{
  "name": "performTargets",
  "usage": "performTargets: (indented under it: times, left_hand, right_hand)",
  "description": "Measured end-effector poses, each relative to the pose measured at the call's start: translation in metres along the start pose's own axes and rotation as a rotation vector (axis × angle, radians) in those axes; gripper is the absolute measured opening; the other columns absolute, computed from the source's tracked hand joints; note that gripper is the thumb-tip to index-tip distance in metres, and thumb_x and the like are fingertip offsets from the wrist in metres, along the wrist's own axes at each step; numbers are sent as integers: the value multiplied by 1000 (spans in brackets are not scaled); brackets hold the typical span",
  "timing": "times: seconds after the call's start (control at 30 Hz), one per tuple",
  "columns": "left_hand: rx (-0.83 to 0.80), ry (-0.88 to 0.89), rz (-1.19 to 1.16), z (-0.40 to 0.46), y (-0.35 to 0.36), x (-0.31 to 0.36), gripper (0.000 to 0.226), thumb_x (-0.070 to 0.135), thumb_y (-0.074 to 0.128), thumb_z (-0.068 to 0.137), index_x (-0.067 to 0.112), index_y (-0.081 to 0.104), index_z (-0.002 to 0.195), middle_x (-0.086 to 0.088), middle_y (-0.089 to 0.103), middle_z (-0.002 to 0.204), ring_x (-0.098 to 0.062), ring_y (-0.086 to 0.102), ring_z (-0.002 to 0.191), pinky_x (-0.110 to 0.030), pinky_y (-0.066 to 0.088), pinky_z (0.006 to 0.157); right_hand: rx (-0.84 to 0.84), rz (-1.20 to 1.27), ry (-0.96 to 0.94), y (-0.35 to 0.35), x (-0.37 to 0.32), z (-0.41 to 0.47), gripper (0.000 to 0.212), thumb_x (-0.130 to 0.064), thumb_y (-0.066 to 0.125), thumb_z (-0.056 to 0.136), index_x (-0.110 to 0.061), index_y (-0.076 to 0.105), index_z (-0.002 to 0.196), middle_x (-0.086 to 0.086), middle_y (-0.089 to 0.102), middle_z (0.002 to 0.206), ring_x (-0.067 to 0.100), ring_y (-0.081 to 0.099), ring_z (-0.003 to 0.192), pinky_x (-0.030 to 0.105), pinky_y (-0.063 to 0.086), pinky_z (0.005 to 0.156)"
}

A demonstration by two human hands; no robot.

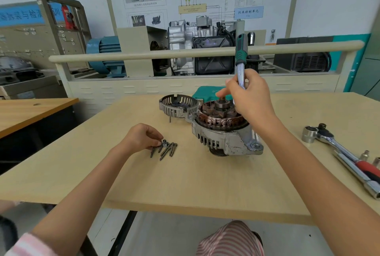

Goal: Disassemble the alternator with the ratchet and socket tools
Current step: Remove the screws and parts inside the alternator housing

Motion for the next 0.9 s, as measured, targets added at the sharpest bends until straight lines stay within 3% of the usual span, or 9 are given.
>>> performTargets:
  times: [0.13, 0.23, 0.4, 0.53, 0.7, 0.9]
  left_hand:
    - [10, -4, -18, -1, 0, -2, 16, -6, 70, 77, 6, 70, 88, -3, 67, 74, -12, 61, 65, -12, 52, 53]
    - [34, 10, -62, -3, -1, -3, 17, -6, 71, 77, 4, 70, 91, -6, 68, 78, -14, 63, 68, -14, 55, 57]
    - [151, 12, -118, -2, -8, -4, 22, -7, 70, 77, 1, 69, 98, -13, 62, 82, -21, 60, 69, -15, 55, 57]
    - [225, -31, -154, 1, -18, -11, 23, -5, 70, 78, 0, 67, 100, -11, 60, 79, -20, 58, 64, -14, 54, 54]
    - [221, -76, -165, 3, -12, -22, 24, -4, 71, 78, -1, 67, 101, -16, 64, 86, -19, 57, 65, -14, 53, 50]
    - [224, -104, -151, 8, -6, -26, 23, -2, 73, 77, -1, 68, 99, -17, 67, 87, -19, 58, 62, -15, 53, 58]
  right_hand:
    - [16, -1, 7, -1, 1, 0, 18, -17, 49, 92, -23, 43, 77, -6, 69, 67, 1, 56, 59, 30, 48, 58]
    - [17, 3, 7, -1, 3, 0, 18, -18, 50, 92, -23, 43, 77, -7, 68, 66, -2, 57, 62, 31, 50, 66]
    - [23, 35, 15, -1, 5, 0, 19, -17, 49, 93, -24, 42, 76, -4, 69, 68, -3, 53, 50, 24, 43, 49]
    - [29, 53, 39, -1, 6, 0, 18, -16, 49, 93, -22, 43, 78, -1, 70, 70, 2, 57, 57, 16, 35, 40]
    - [29, 48, 28, 0, 7, 0, 20, -14, 49, 93, -23, 43, 77, 1, 70, 72, -1, 41, 34, 14, 30, 37]
    - [31, 37, 47, -1, 7, 2, 18, -15, 49, 93, -23, 43, 77, 0, 70, 70, 1, 43, 41, 19, 32, 41]
Point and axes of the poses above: each hand's wrist, its own z-axis towards the middle knuckle, its own y-axis out of the palm, x = y × z, the point moved 2 cm from there along z, towards the middle knuckle
